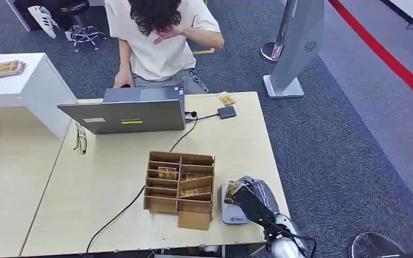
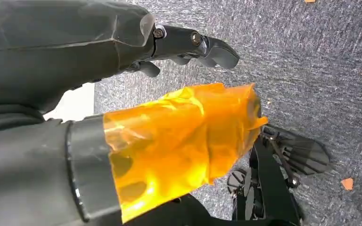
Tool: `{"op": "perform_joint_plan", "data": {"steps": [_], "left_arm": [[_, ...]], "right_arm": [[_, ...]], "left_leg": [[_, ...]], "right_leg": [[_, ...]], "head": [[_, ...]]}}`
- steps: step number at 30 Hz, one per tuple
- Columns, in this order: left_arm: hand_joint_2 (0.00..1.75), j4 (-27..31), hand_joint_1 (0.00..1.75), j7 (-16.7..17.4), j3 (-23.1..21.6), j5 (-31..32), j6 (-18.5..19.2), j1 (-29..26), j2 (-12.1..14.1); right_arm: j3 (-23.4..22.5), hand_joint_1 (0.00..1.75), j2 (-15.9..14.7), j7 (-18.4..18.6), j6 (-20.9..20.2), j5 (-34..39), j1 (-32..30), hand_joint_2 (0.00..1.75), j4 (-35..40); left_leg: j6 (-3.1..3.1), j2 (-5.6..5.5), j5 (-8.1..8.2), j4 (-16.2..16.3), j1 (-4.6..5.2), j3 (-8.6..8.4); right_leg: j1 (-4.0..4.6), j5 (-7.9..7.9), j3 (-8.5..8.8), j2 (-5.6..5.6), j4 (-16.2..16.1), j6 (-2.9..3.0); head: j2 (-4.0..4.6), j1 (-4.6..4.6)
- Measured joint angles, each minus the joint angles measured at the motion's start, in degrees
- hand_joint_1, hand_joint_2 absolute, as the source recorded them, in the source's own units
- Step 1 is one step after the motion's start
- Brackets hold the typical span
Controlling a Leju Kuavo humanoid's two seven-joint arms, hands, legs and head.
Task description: Pass the card to the sensor for recognition and then transmit it.
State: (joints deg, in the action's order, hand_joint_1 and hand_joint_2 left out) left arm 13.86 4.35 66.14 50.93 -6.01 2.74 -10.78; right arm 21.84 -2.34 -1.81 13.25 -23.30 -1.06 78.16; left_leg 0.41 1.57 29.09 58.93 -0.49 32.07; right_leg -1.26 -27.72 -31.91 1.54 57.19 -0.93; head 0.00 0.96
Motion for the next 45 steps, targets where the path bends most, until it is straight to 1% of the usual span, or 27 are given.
{"op": "perform_joint_plan", "data": {"steps": [6,13,31,45], "left_arm": [[0.0,0.0,0.0,0.28,0.26,0.02,0.04,-0.01,0.0],[0.0,0.0,0.0,0.74,0.52,0.2,0.18,-0.01,0.02],[0.0,0.0,0.0,1.05,0.77,0.48,0.35,-0.01,0.02],[0.0,0.0,0.0,1.11,0.83,0.42,0.63,-0.02,0.02]], "right_arm": [[-0.72,1.75,-0.04,0.94,-0.11,-2.2,0.0,1.75,-0.33],[-1.09,1.75,-0.2,2.18,-1.57,-4.19,0.0,1.75,-0.57],[-0.87,1.75,-0.2,3.19,-3.06,-5.68,0.15,1.75,-1.44],[-0.02,1.75,-0.2,4.83,-2.27,-8.92,0.71,1.75,-2.36]], "left_leg": [[0.0,0.0,0.0,0.0,0.0,-0.01],[0.0,0.0,0.0,0.0,0.0,-0.01],[0.0,0.0,0.0,0.0,0.0,-0.01],[0.0,0.0,0.0,0.0,0.0,-0.01]], "right_leg": [[0.0,0.0,0.0,0.0,0.0,0.0],[0.0,0.0,0.01,0.0,0.0,0.0],[0.0,0.0,0.01,0.0,0.0,0.0],[0.0,0.0,0.02,0.0,0.0,0.0]], "head": [[0.0,0.0],[0.0,0.0],[0.0,-0.02],[0.0,0.0]]}}
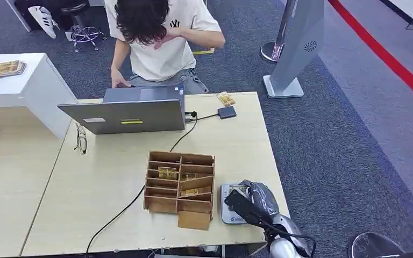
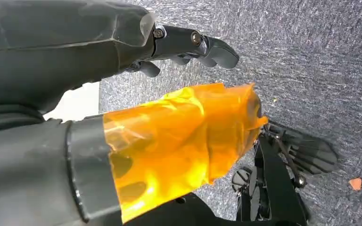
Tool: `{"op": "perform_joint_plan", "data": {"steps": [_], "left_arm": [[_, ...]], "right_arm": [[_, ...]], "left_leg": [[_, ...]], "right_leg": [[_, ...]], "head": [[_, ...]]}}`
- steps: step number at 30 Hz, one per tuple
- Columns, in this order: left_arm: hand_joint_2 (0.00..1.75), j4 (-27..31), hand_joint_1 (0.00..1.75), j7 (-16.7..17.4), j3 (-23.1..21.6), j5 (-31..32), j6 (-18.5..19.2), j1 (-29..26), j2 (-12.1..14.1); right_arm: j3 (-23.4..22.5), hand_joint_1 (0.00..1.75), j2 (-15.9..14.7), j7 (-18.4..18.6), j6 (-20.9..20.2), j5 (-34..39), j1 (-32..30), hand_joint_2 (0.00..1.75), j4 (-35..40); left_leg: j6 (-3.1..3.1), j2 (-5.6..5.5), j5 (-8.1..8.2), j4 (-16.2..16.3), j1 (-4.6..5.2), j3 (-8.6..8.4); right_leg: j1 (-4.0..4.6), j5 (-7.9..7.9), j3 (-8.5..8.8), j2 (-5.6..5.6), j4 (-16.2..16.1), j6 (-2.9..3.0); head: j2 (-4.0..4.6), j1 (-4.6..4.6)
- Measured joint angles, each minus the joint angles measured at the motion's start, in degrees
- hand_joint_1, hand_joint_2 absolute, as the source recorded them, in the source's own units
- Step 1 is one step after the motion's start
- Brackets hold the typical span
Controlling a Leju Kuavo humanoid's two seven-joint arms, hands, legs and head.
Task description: Pass the card to the sensor for recognition and then transmit it.
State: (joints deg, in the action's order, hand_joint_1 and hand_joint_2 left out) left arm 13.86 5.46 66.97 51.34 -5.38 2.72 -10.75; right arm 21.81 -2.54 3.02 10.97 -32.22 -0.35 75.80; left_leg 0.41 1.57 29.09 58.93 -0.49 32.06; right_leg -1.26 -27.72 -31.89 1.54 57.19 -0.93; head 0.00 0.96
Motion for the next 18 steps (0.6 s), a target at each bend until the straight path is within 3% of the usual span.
{"op": "perform_joint_plan", "data": {"steps": [18], "left_arm": [[0.0,0.02,0.0,0.22,0.28,-0.09,0.31,0.0,0.0]], "right_arm": [[0.92,1.75,0.0,1.62,0.83,-3.15,0.5,1.75,-0.61]], "left_leg": [[0.0,0.0,0.0,0.0,0.0,-0.01]], "right_leg": [[0.0,0.0,0.0,0.0,0.0,0.0]], "head": [[0.0,0.0]]}}
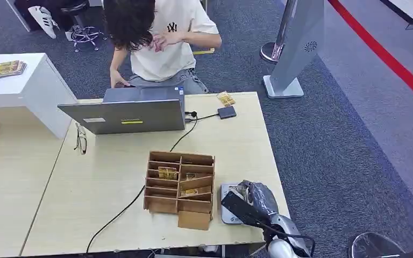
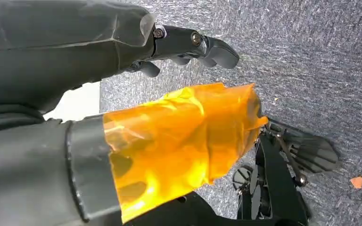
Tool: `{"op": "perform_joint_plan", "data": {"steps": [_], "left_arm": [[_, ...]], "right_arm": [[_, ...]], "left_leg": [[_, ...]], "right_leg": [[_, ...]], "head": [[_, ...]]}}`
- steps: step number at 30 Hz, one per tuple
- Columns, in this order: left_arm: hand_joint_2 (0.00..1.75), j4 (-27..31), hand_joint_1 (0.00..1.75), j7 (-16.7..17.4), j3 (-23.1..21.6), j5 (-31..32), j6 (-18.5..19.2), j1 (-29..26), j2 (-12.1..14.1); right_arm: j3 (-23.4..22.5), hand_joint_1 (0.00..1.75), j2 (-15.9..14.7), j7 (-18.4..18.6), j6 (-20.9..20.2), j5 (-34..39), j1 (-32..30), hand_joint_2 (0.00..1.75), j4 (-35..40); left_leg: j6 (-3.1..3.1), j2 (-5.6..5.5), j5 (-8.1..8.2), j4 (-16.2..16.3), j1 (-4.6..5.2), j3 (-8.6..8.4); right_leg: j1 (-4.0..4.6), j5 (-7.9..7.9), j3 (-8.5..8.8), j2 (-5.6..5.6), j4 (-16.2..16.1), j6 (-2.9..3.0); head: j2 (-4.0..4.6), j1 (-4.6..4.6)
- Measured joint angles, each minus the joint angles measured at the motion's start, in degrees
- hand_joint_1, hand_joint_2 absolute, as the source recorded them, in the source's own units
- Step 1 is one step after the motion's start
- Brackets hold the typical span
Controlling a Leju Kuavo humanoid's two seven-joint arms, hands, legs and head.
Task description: Pass the card to the sensor for recognition and then transmit it.
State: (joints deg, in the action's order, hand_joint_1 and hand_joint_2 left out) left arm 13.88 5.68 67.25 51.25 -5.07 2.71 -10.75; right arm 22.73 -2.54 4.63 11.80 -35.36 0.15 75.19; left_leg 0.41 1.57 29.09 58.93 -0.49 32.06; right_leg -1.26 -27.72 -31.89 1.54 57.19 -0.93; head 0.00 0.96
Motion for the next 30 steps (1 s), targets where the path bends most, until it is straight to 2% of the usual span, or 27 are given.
{"op": "perform_joint_plan", "data": {"steps": [30], "left_arm": [[0.0,0.09,0.0,0.22,0.26,0.0,0.0,-0.01,0.0]], "right_arm": [[0.02,1.75,0.0,0.0,0.0,0.0,0.22,1.75,-0.46]], "left_leg": [[0.0,0.0,0.0,0.0,0.0,0.0]], "right_leg": [[0.0,0.0,0.0,0.0,0.0,0.0]], "head": [[0.0,0.0]]}}
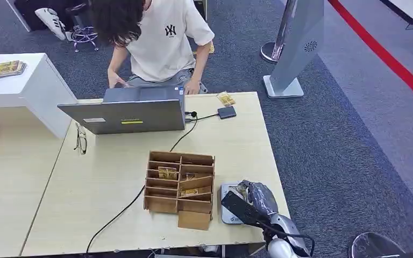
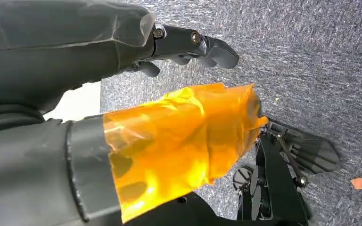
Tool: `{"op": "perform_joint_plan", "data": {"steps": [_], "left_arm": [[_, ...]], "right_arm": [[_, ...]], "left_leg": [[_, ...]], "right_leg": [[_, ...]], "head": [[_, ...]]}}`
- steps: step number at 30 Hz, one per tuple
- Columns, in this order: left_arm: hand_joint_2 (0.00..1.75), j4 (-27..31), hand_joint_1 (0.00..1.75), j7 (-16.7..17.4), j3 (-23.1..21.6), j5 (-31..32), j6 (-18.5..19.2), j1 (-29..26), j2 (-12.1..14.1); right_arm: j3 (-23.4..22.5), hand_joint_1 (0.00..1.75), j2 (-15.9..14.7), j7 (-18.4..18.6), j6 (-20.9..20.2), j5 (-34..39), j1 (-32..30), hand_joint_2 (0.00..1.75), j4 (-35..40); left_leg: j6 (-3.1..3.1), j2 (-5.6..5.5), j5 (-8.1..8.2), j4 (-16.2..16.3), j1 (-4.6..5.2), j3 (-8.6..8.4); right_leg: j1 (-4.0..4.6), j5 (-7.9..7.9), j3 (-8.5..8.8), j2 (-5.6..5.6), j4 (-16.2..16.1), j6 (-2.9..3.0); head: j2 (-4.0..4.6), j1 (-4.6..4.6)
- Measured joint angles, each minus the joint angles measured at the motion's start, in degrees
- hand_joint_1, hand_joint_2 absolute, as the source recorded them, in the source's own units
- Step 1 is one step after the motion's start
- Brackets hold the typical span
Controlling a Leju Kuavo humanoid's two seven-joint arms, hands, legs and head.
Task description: Pass the card to the sensor for recognition and then transmit it.
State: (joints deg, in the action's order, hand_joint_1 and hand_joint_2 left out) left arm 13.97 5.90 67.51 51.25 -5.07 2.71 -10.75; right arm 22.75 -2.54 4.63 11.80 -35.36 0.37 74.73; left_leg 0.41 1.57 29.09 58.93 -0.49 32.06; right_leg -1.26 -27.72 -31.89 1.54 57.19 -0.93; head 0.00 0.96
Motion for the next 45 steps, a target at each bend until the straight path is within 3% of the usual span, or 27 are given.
{"op": "perform_joint_plan", "data": {"steps": [45], "left_arm": [[0.0,0.0,0.0,0.09,0.0,0.35,0.09,0.0,0.02]], "right_arm": [[0.0,1.75,0.0,0.0,-0.17,-0.02,0.43,1.75,-0.63]], "left_leg": [[0.0,0.0,0.0,0.0,0.0,0.0]], "right_leg": [[0.0,0.0,0.0,0.0,0.0,0.0]], "head": [[0.0,0.0]]}}
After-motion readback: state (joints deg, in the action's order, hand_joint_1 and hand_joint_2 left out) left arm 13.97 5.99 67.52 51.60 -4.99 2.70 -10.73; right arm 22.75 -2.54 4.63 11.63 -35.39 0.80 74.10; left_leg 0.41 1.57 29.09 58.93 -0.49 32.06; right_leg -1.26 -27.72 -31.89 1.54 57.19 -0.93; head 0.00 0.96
